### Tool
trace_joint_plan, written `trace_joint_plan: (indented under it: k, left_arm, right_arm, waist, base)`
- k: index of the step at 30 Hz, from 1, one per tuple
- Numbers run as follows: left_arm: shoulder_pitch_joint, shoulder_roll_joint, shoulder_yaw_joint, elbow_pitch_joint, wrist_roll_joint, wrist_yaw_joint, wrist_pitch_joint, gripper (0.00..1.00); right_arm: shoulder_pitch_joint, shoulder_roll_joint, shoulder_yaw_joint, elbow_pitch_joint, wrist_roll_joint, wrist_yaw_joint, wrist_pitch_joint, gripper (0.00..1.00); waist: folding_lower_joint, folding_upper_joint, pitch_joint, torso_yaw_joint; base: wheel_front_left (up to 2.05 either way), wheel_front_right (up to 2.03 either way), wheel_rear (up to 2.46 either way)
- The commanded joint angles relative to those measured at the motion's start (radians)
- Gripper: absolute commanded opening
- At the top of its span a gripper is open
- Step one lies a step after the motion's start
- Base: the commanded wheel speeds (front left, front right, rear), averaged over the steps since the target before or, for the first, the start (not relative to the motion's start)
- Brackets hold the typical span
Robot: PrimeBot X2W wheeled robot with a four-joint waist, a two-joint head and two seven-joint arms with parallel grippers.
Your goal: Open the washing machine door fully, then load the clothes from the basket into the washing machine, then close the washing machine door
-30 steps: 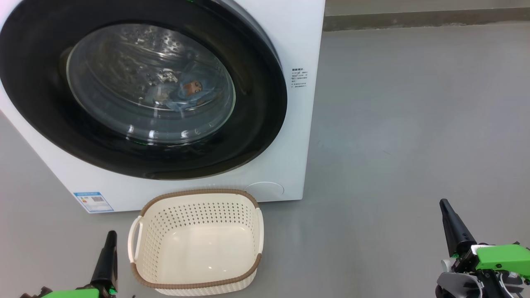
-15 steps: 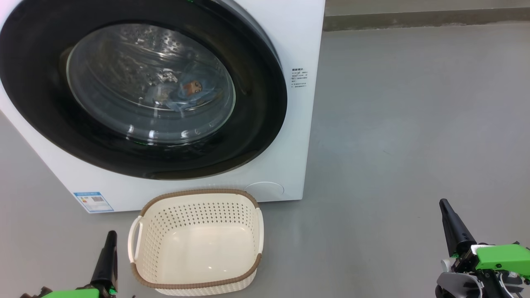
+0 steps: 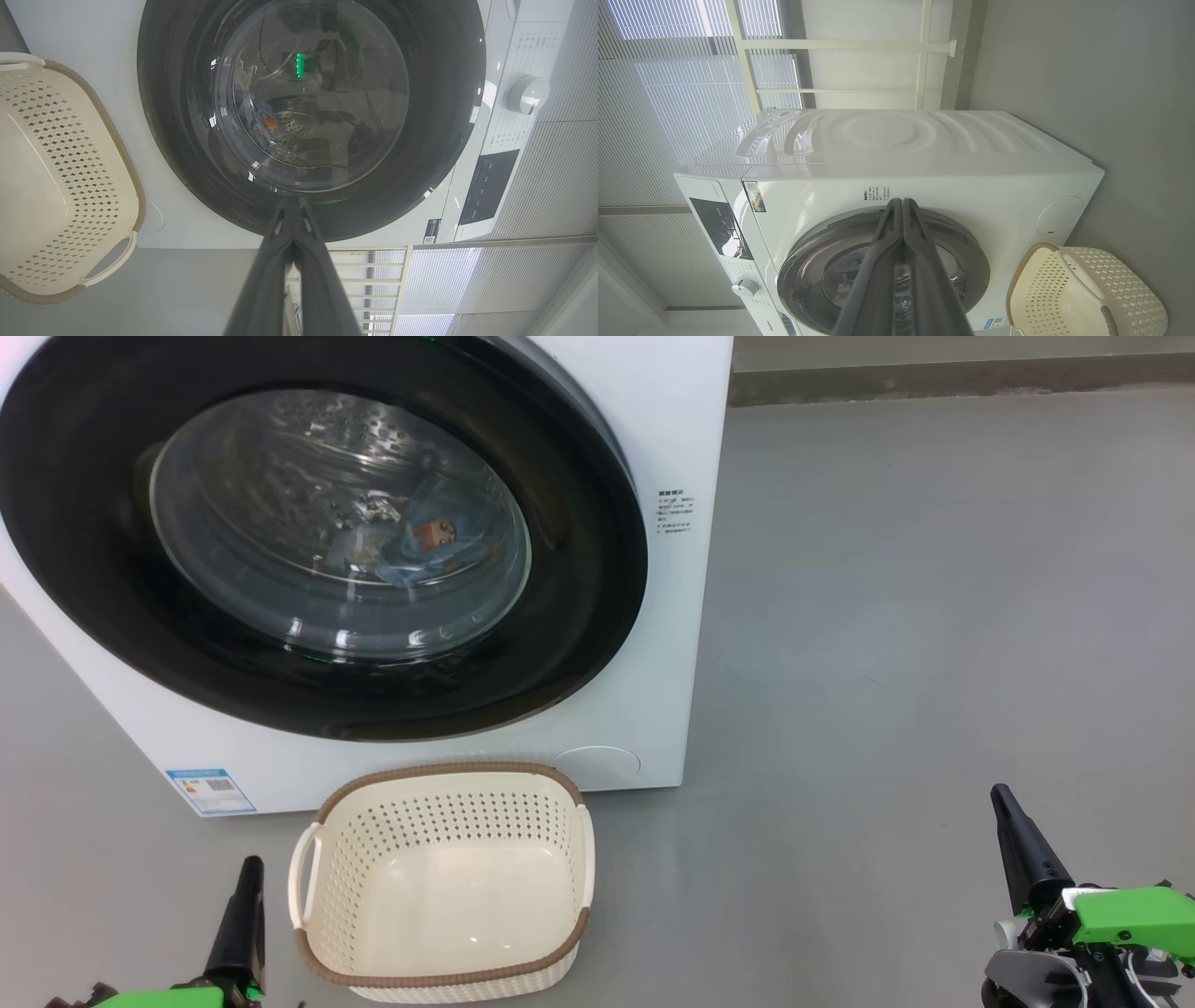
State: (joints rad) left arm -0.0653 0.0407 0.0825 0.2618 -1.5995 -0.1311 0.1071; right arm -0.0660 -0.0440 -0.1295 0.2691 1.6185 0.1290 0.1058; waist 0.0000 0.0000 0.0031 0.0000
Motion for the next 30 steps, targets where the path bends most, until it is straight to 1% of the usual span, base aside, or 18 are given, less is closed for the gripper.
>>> trace_joint_plan:
  k: [1, 30]
  left_arm:
    - [-0.043, 0.009, 0.031, -0.017, -0.009, 0.000, 0.006, 0.00]
    - [-0.043, 0.009, 0.031, -0.017, -0.009, 0.000, 0.006, 0.00]
  right_arm:
    - [-0.042, -0.009, 0.019, -0.025, -0.007, 0.002, 0.005, 0.00]
    - [-0.042, -0.008, 0.017, -0.024, -0.009, 0.002, 0.006, 0.00]
  waist:
    - [0.0000, 0.0000, 0.000, 0.000]
    - [0.0000, 0.0000, 0.000, 0.000]
  base:
    - [0.00, 0.00, 0.00]
    - [0.00, 0.00, 0.00]
